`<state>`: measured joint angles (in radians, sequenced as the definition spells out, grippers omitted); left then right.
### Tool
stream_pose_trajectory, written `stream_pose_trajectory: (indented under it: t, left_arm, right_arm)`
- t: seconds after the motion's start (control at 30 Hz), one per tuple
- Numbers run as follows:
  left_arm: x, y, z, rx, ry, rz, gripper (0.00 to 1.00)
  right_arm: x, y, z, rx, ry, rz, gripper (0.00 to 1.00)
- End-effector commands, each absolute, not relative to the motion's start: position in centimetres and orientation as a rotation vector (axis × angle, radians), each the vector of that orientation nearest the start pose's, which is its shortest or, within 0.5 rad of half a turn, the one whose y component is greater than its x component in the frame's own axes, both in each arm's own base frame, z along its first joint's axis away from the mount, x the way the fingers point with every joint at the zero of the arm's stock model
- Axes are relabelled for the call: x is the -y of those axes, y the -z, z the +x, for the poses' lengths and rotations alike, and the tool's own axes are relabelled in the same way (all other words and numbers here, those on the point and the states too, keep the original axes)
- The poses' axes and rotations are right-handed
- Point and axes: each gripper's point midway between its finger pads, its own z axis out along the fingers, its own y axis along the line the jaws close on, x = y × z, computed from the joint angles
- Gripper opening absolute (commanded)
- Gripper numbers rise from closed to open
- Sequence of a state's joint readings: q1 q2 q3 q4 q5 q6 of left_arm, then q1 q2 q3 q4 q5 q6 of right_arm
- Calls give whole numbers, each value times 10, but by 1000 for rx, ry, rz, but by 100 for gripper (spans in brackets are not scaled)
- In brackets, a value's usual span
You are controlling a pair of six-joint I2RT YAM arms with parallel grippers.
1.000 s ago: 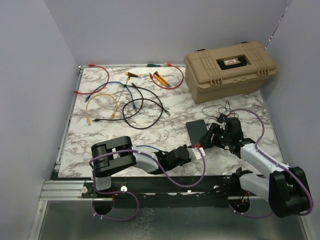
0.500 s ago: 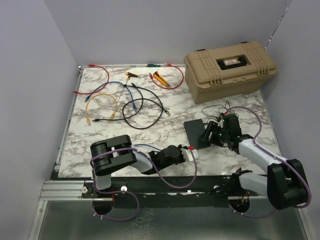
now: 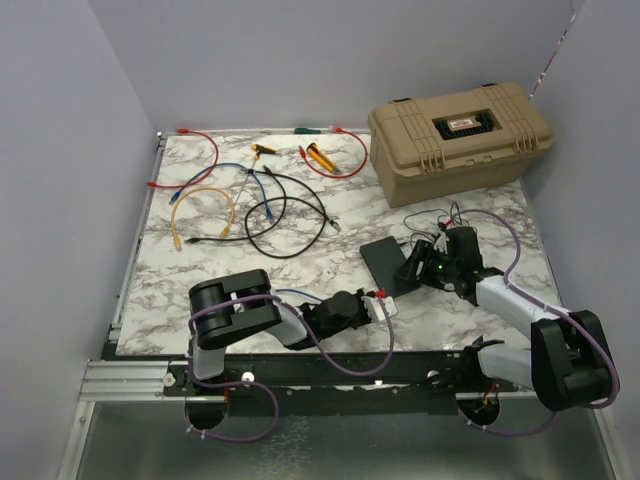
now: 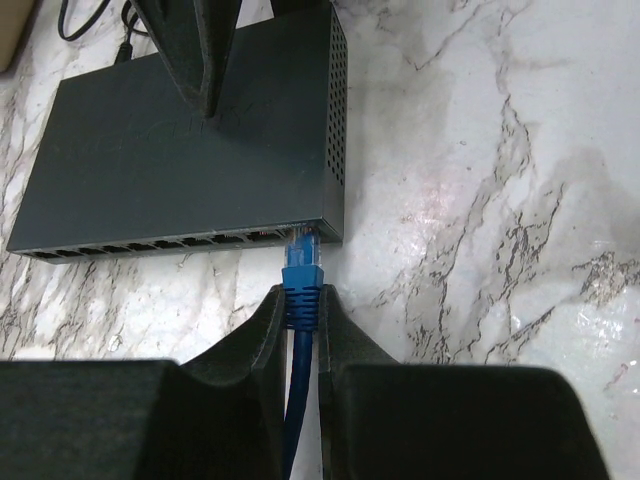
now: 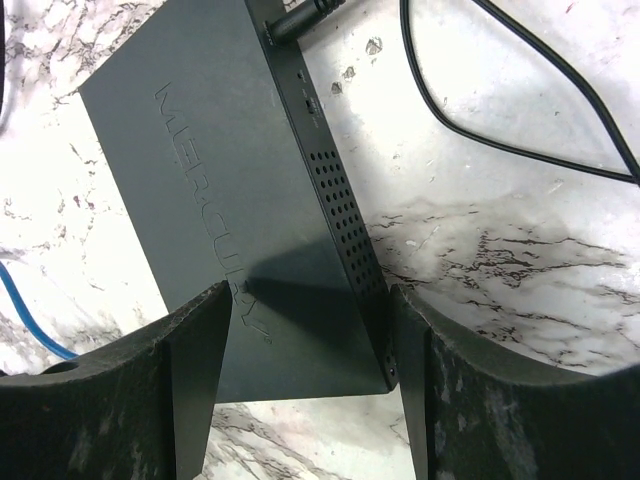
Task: Insert the plug into the switch port
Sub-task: Insert the connector into the switch port.
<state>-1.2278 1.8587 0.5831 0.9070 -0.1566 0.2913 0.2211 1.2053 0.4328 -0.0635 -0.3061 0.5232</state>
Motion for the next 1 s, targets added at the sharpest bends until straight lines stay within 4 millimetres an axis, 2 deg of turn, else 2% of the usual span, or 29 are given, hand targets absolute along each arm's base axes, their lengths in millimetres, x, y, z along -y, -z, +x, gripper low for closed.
stream_pose_trajectory:
  t: [0.0, 0.23, 0.43, 0.63, 0.73, 0.8, 0.97]
  left_arm:
    - [401, -2, 181, -1557, 452, 1245, 0]
    - [411, -5, 185, -1627, 489, 1127, 0]
    - [421, -3, 183, -1660, 505, 1157, 0]
    - [432, -7, 193, -1634, 486, 1156, 0]
    - [441, -3, 194, -1610, 486, 1191, 3]
    - [443, 1, 192, -1602, 489, 1209, 4]
    - [433, 8, 188, -1605, 494, 1221, 7]
  right_arm:
    - [-162, -22, 193, -2635, -988, 246, 66]
    - [-160, -21, 186, -2637, -992, 268, 66]
    - [-162, -25, 181, -2632, -1016, 249, 65]
    - [-168, -31, 177, -2620, -1084, 250, 65]
    - [-169, -33, 174, -2611, -1107, 255, 65]
    - [-164, -34, 178, -2601, -1057, 269, 65]
    - [-132, -40, 200, -2546, -751, 363, 67]
